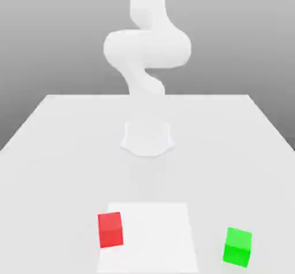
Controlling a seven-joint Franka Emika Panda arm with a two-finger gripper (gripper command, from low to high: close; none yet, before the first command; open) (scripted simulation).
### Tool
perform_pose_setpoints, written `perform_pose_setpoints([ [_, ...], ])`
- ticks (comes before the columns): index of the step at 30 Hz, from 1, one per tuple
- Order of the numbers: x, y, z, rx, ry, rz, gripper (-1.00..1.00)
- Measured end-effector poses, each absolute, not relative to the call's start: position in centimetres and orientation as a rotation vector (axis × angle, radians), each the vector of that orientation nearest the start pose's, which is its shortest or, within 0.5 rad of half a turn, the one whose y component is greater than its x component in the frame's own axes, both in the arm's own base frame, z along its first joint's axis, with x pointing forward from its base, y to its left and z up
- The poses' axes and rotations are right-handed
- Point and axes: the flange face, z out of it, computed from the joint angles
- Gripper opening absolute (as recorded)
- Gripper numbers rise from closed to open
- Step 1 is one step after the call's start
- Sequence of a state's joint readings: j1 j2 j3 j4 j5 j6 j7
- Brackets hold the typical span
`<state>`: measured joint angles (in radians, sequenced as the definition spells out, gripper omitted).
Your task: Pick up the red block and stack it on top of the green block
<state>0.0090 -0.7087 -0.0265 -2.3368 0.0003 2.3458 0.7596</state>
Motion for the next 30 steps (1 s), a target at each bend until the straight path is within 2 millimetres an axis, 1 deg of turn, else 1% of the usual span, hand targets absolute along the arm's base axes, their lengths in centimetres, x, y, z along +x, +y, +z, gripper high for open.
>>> perform_pose_setpoints([
  [2,40.7,-1.8,62.2,-2.568,1.024,-0.857,0.00],
  [5,43.5,-2.9,56.0,-2.649,1.018,-0.739,0.00],
  [8,45.3,-3.9,49.5,-2.724,1.009,-0.617,0.00],
  [11,46.1,-4.8,43.0,-2.793,0.998,-0.492,0.00],
  [13,46.1,-5.5,38.7,-2.836,0.989,-0.406,0.00],
  [16,45.4,-6.4,32.4,-2.897,0.974,-0.273,0.00],
  [18,44.3,-7.1,28.4,-2.933,0.968,-0.183,0.00],
  [21,42.2,-8.0,22.7,-2.983,0.948,-0.045,0.00],
  [23,41.7,-8.1,20.0,-2.996,0.936,-0.012,0.00],
  [27,41.5,-8.1,15.4,-3.000,0.933,-0.002,0.00],
  [28,41.4,-8.1,14.7,-3.000,0.933,-0.001,-1.00],
  [30,41.4,-8.1,14.7,-3.000,0.933,0.000,-1.00],
])
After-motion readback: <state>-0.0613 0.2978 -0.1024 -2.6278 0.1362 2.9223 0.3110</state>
